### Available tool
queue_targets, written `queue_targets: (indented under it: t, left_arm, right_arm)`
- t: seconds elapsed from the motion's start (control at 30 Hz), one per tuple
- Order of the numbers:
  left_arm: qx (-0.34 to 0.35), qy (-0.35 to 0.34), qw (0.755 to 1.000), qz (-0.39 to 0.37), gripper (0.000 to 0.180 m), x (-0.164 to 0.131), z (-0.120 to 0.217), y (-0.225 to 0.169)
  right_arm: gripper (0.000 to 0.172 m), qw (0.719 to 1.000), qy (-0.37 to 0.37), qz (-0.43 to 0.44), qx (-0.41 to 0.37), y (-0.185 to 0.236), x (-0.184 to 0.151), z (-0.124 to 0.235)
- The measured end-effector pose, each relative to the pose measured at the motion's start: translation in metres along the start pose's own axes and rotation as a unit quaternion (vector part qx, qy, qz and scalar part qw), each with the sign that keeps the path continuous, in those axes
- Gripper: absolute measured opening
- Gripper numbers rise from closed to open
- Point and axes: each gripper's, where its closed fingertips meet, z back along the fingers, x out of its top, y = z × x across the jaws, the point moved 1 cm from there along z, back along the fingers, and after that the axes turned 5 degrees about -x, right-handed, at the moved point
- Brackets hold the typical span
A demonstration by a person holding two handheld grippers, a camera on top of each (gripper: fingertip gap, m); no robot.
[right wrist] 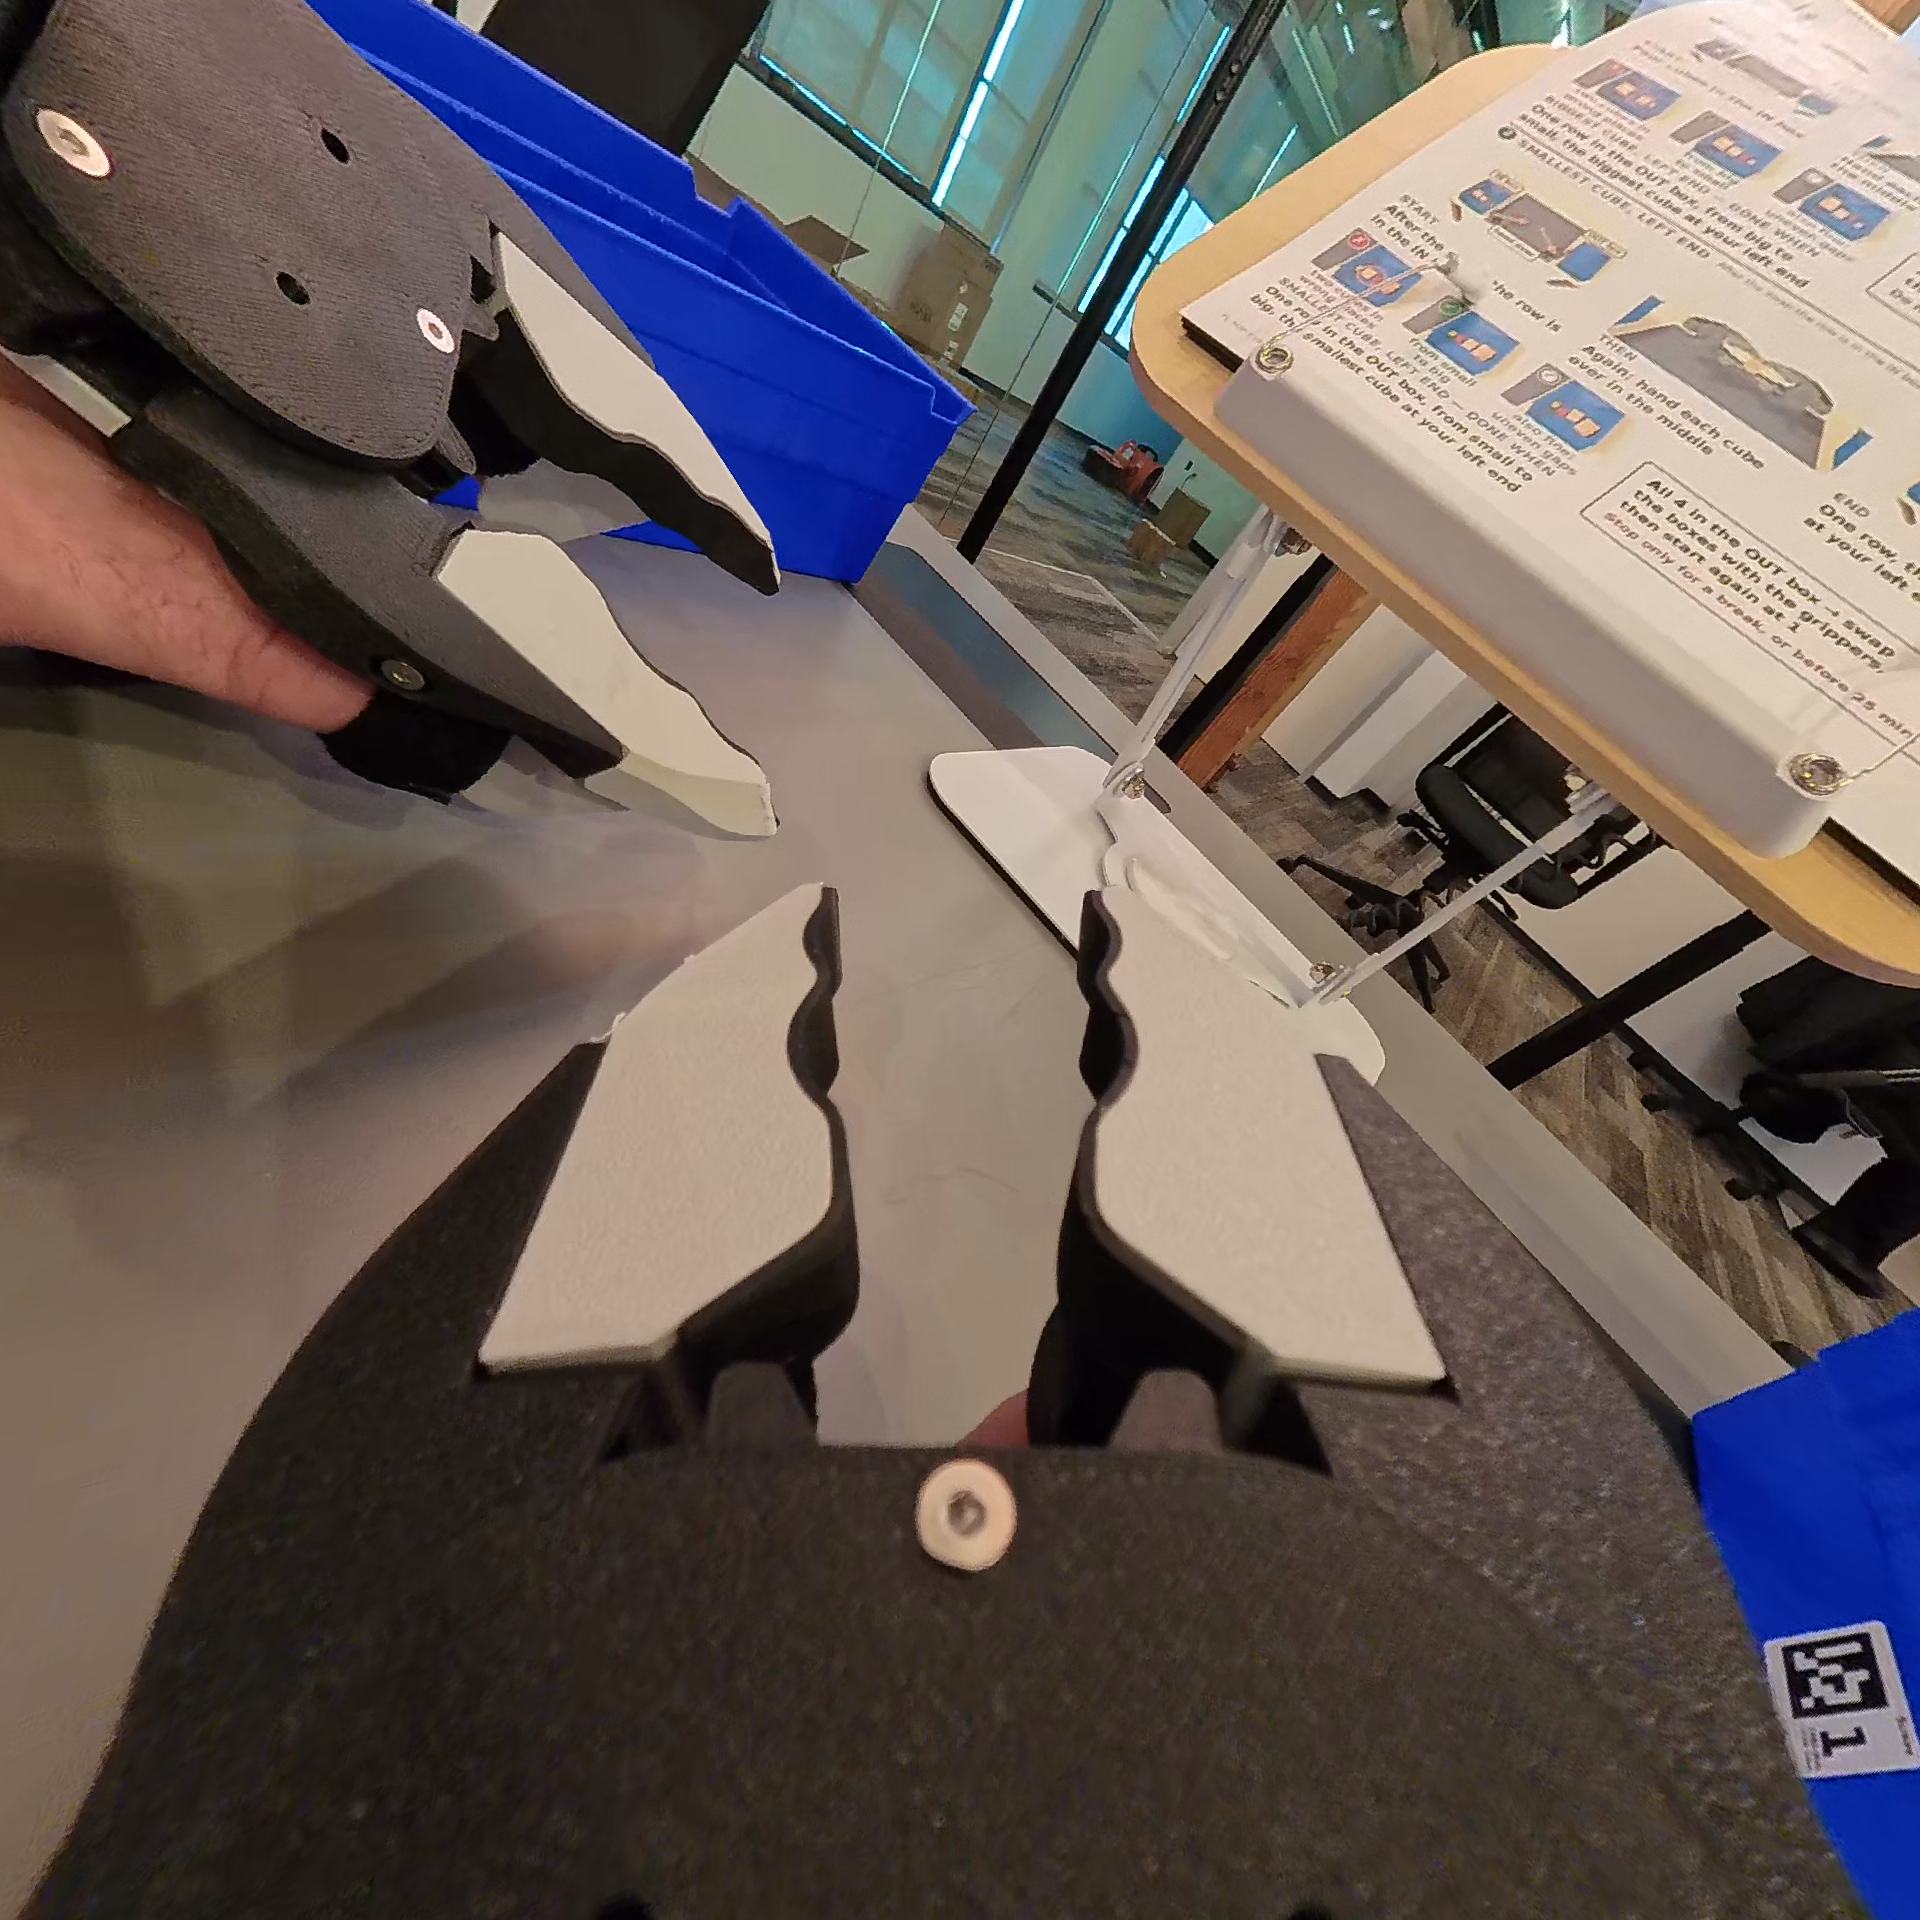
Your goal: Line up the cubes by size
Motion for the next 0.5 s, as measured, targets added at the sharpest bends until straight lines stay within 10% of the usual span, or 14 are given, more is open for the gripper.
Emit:
queue_targets:
  t: [0.5]
  left_arm:
    - [0.076, -0.032, 0.997, -0.005, 0.078, 0.009, 0.035, 0.018]
  right_arm:
    - [0.054, 1.0, -0.01, -0.019, -0.014, -0.013, 0.003, 0.012]
